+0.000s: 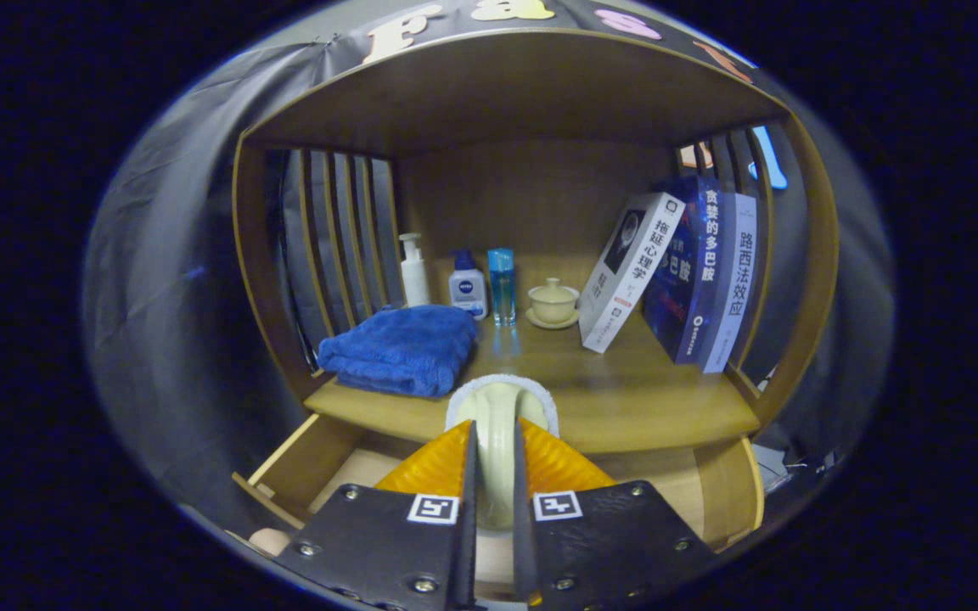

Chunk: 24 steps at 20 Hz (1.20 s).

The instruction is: Pull open the drawer, take out the items inside it, and place them on the countertop above the cabinet.

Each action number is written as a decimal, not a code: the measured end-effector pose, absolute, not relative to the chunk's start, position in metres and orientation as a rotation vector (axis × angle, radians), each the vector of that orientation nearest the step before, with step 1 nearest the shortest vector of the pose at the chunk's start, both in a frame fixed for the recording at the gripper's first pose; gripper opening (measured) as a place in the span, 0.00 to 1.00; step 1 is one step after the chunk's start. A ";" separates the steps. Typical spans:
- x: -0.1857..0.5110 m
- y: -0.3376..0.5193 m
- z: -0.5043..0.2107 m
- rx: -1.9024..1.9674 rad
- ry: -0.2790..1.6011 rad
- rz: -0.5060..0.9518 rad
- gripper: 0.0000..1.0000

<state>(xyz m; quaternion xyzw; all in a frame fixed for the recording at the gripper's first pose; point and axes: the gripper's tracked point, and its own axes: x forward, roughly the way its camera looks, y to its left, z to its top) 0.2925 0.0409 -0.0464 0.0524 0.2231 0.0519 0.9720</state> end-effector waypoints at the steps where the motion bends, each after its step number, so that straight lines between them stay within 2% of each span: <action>1: 0.301 0.039 -0.045 0.096 0.442 0.094 0.18; 11: 0.376 0.038 -0.074 0.063 0.460 0.020 0.18; 24: 0.409 0.030 -0.094 0.038 0.430 -0.038 0.18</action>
